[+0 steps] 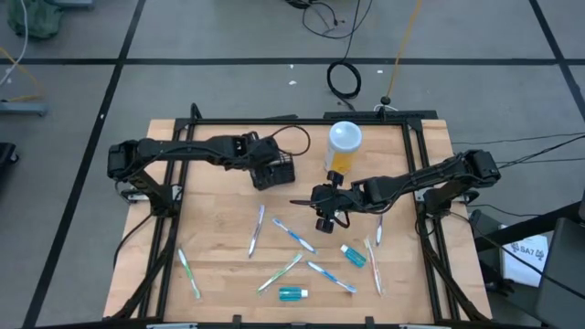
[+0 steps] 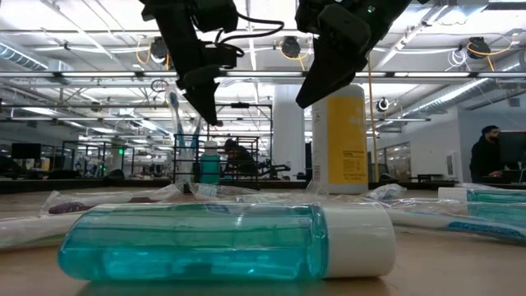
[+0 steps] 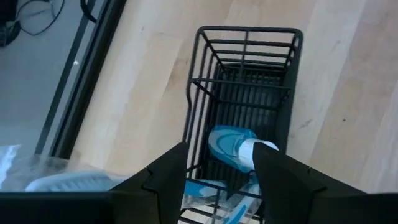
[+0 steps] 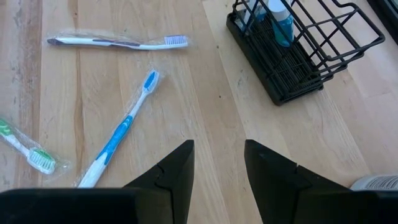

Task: Pick & Place toothbrushing station
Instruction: Adjust the black mesh organizer

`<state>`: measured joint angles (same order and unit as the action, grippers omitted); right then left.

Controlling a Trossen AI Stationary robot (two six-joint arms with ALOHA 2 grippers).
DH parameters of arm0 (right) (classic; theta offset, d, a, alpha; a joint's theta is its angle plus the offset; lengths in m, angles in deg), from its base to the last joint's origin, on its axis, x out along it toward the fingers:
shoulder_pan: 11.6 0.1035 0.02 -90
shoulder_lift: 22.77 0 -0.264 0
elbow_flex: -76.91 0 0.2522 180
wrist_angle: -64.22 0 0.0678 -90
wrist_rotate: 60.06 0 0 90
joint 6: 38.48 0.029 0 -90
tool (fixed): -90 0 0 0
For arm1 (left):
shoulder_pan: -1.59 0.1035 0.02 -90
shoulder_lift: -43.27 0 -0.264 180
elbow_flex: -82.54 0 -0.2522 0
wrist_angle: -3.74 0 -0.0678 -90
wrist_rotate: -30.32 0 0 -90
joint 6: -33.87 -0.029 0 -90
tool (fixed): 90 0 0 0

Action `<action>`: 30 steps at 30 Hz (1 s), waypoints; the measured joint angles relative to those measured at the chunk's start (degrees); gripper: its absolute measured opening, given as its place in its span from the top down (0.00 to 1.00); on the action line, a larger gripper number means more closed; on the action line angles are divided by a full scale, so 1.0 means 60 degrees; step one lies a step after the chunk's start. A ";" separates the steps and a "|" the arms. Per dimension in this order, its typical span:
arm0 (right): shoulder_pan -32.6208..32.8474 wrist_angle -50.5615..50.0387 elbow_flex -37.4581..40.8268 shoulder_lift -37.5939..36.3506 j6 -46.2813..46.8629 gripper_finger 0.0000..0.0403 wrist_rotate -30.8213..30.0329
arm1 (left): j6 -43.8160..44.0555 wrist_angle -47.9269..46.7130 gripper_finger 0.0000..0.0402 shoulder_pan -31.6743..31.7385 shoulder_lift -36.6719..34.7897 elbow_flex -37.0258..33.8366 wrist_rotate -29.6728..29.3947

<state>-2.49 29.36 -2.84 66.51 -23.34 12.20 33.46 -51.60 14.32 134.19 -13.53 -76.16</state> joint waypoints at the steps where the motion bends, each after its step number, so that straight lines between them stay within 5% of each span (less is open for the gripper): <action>1: 0.0000 0.0000 0.0000 0.0000 0.0000 0.66 0.0000 | -0.0048 0.0002 0.52 -0.0003 0.0000 0.0000 0.0004; 10: 0.0000 0.0000 0.0000 0.0000 -0.0211 0.66 -0.0004 | -0.0997 0.0198 0.52 -0.0589 0.0000 0.0000 0.1219; 20: 0.0000 0.0004 0.0000 0.0000 -0.0211 0.66 -0.0011 | -0.0715 0.0190 0.52 -0.1236 0.0000 0.0000 -0.0270; 30: 0.0000 0.0004 0.0000 0.0000 -0.0212 0.66 -0.0004 | -0.0564 -0.0271 0.52 -0.1253 -0.0017 -0.0691 -0.0040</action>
<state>-2.49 29.38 -2.84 66.51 -24.62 12.18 30.08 -53.23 6.81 134.08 -17.68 -76.40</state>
